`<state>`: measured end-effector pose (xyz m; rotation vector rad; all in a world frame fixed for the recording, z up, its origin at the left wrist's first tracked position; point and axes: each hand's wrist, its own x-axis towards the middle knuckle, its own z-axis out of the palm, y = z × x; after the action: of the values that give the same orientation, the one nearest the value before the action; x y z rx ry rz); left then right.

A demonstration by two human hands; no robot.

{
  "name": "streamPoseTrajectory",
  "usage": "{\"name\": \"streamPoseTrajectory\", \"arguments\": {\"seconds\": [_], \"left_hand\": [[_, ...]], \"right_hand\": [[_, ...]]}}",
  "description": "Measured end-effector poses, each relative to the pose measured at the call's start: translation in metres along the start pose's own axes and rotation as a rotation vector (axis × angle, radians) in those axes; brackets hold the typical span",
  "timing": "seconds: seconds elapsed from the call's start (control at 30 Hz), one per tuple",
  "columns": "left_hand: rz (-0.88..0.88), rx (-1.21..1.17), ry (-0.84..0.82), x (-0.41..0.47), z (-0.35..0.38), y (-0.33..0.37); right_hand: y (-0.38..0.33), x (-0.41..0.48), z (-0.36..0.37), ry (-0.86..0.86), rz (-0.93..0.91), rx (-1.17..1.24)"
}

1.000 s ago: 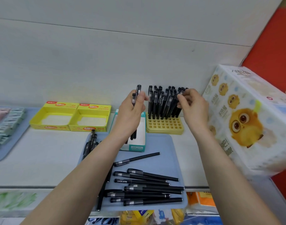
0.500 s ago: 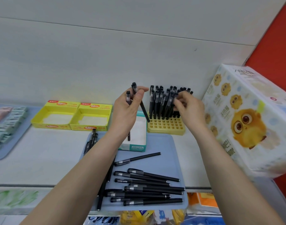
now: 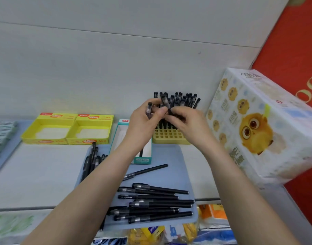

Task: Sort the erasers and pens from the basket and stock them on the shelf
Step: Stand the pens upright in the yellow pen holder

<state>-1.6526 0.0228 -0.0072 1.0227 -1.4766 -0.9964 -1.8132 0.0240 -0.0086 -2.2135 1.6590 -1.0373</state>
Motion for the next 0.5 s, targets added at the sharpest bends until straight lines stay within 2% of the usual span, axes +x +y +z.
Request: {"name": "streamPoseTrajectory", "arguments": {"seconds": [0.1, 0.2, 0.5], "left_hand": [[0.011, -0.014, 0.003, 0.001, -0.006, -0.006], [0.016, -0.031, 0.039, 0.001, -0.011, -0.011], [0.017, -0.065, 0.084, 0.001, -0.021, -0.019]], "right_hand": [[0.025, -0.001, -0.004, 0.163, 0.186, 0.010], [0.051, 0.000, 0.002, 0.239, 0.347, 0.046], [0.064, 0.010, 0.030, 0.173, 0.348, -0.029]]}}
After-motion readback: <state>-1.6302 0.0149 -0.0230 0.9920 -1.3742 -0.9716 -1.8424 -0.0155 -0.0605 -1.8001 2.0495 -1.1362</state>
